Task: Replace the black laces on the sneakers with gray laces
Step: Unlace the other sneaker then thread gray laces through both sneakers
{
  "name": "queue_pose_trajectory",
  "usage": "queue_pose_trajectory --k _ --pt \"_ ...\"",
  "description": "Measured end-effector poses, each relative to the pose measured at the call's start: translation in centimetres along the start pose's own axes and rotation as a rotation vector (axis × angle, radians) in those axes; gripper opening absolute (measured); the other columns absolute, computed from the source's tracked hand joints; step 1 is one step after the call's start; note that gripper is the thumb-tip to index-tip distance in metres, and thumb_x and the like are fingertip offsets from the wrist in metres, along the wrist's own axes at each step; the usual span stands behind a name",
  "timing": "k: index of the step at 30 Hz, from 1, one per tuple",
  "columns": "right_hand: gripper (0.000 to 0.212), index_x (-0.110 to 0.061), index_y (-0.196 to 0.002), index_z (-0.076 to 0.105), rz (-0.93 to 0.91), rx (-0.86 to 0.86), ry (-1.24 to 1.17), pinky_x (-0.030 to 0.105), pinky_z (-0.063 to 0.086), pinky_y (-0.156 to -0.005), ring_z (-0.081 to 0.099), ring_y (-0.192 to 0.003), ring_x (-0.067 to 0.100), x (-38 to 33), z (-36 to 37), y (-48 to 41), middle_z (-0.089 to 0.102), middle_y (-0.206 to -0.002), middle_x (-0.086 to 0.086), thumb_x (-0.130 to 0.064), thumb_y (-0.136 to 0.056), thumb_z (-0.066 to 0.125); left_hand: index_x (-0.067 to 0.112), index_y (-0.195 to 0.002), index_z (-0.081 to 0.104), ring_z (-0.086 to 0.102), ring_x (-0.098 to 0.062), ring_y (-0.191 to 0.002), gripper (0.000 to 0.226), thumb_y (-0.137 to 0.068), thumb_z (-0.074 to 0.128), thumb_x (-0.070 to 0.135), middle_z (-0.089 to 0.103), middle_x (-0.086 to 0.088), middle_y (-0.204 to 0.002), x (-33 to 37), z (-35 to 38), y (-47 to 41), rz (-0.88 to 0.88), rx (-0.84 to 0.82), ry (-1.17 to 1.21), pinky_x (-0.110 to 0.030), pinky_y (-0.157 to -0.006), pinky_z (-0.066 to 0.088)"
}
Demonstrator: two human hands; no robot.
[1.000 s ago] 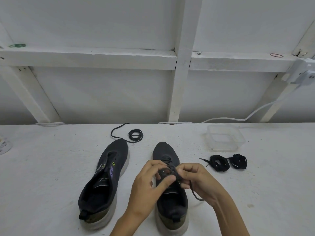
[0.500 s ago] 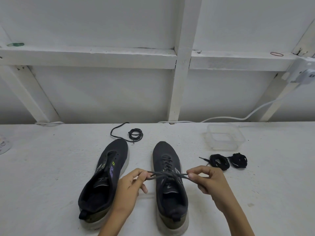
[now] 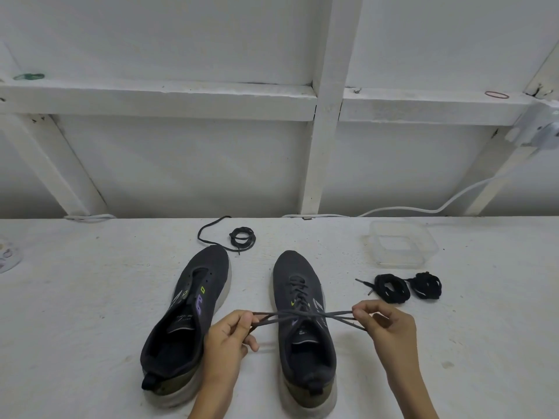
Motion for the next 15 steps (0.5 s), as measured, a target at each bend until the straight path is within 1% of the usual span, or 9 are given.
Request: queue_pose_trajectory --k 3,5,7,8,9,11,12,13,15 --pt "0.019 -0.011 -0.066 0.072 0.04 -0.018 -0.026 0.018 0.041 -0.056 0.053 -0.057 0.01 0.2 0.2 0.3 0.07 -0.068 -0.003 0.003 -0.079 0.073 -0.009 -0.085 0.067 0.041 -0.006 -0.036 0.025 -0.096 0.051 0.006 0.07 -0.009 -0.069 -0.3 0.0 -0.1 -0.041 -0.031 -0.01 -0.013 -0.038 0.026" --pt "0.02 -0.011 -0.067 0.072 0.087 -0.071 -0.046 0.014 0.037 -0.05 0.049 -0.051 0.005 0.8 0.4 0.8 0.067 -0.064 -0.002 0.003 -0.081 0.072 -0.007 -0.086 0.067 0.043 -0.008 -0.039 0.026 -0.097 0.053 0.011 0.072 -0.013 -0.073 -0.8 -0.2 -0.1 -0.097 -0.099 -0.011 -0.015 -0.04 0.03" --pt "0.021 -0.014 -0.068 0.072 0.112 -0.16 -0.037 0.016 0.037 -0.05 0.05 -0.054 0.008 1.7 0.8 1.7 0.066 -0.065 0.001 0.001 -0.083 0.071 -0.004 -0.084 0.07 0.049 -0.011 -0.046 0.029 -0.091 0.064 0.024 0.071 -0.014 -0.072 -1.5 -0.6 0.2 -0.147 -0.184 -0.045 -0.017 -0.045 0.037" --pt "0.022 -0.016 -0.069 0.071 0.12 -0.208 -0.016 0.018 0.04 -0.051 0.053 -0.057 0.01 2.0 1.0 2.3 0.066 -0.067 0.003 0.0 -0.084 0.07 0.0 -0.082 0.072 0.054 -0.014 -0.053 0.032 -0.083 0.072 0.031 0.07 -0.015 -0.071 -1.9 -0.8 0.3 -0.15 -0.216 -0.076 -0.018 -0.049 0.041" --pt "0.022 -0.017 -0.07 0.071 0.131 -0.243 -0.015 0.018 0.043 -0.054 0.057 -0.062 0.013 2.2 1.2 2.7 0.068 -0.071 0.005 0.0 -0.084 0.07 0.004 -0.081 0.073 0.06 -0.017 -0.062 0.029 -0.077 0.077 0.032 0.071 -0.015 -0.073 -2.1 -0.8 0.6 -0.147 -0.224 -0.091 -0.019 -0.056 0.046" --pt "0.017 -0.015 -0.077 0.071 0.148 -0.243 -0.074 0.021 0.051 -0.064 0.066 -0.078 0.019 2.4 1.6 3.3 0.071 -0.086 0.006 0.0 -0.084 0.071 0.009 -0.089 0.073 0.068 -0.02 -0.084 0.01 -0.08 0.072 0.014 0.075 -0.008 -0.087 -2.5 -0.6 0.8 -0.111 -0.179 -0.087 -0.018 -0.073 0.051" --pt "0.012 -0.015 -0.086 0.072 0.15 -0.225 -0.109 0.022 0.052 -0.072 0.068 -0.091 0.019 2.5 1.7 3.3 0.071 -0.096 0.003 -0.003 -0.084 0.072 0.011 -0.096 0.072 0.068 -0.017 -0.094 0.015 -0.083 0.067 0.009 0.075 -0.003 -0.094 -2.7 -0.5 0.9 -0.085 -0.14 -0.091 -0.019 -0.08 0.05" --pt "0.013 -0.018 -0.097 0.071 0.151 -0.207 -0.133 0.023 0.051 -0.082 0.066 -0.103 0.015 2.3 1.9 3.3 0.07 -0.107 -0.002 -0.012 -0.085 0.073 0.014 -0.104 0.07 0.065 -0.01 -0.102 0.023 -0.082 0.063 0.011 0.074 0.001 -0.101 -2.6 -0.2 1.0 -0.066 -0.108 -0.079 -0.018 -0.086 0.048" --pt "0.034 -0.028 -0.116 0.068 0.161 -0.221 -0.173 0.026 0.045 -0.098 0.057 -0.12 0.005 1.5 2.8 3.2 0.064 -0.124 -0.012 -0.035 -0.083 0.067 0.02 -0.117 0.064 0.059 0.0 -0.113 0.035 -0.083 0.056 0.02 0.068 0.007 -0.118 -1.9 0.4 1.2 -0.042 -0.082 0.004 -0.019 -0.098 0.042"
Point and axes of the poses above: each hand's wrist, its own y-axis away from the middle knuckle, its own z-axis out of the palm, x = y × z, the point moved 1 cm from there along -y, towards the middle knuckle
